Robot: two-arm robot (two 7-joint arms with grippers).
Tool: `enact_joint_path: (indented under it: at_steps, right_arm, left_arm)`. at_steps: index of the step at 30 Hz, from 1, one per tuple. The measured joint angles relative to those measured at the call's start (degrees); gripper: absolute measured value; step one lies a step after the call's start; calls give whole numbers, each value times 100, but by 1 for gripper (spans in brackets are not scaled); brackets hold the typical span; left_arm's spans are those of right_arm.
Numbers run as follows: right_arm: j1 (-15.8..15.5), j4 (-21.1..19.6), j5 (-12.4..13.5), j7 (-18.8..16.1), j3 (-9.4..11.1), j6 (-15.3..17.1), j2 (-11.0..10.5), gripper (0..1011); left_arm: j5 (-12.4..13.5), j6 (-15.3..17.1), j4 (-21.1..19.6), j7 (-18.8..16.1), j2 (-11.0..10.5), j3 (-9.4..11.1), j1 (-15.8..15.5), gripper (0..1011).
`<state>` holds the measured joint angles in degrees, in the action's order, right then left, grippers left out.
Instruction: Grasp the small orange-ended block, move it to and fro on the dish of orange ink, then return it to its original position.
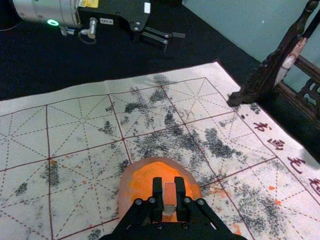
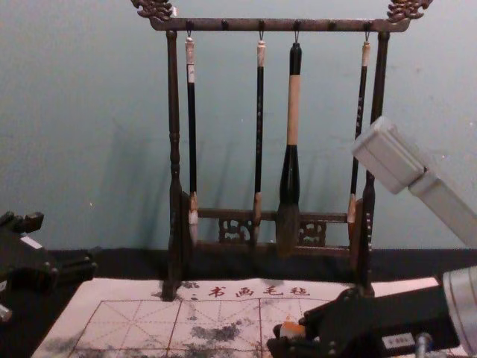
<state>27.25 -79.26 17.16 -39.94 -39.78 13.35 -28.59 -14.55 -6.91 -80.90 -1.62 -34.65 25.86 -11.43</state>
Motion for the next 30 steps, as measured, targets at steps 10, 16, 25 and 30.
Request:
enact_joint_path:
  at_steps: [10,16,25,30]
  right_arm:
    - [-46,-76,71,-45,-43,-9,-13,109]
    - [12,-17,78,-57,-141,-18,88,109]
    - [94,114,53,-64,-234,-33,225,109]
    - [159,241,52,-34,-260,-35,337,109]
  left_arm:
    - [0,0,0,0,0,0,0,1001]
    - [0,0,0,0,0,0,0,1001]
    - [0,0,0,0,0,0,0,1001]
    - [0,0,0,0,0,0,0,1001]
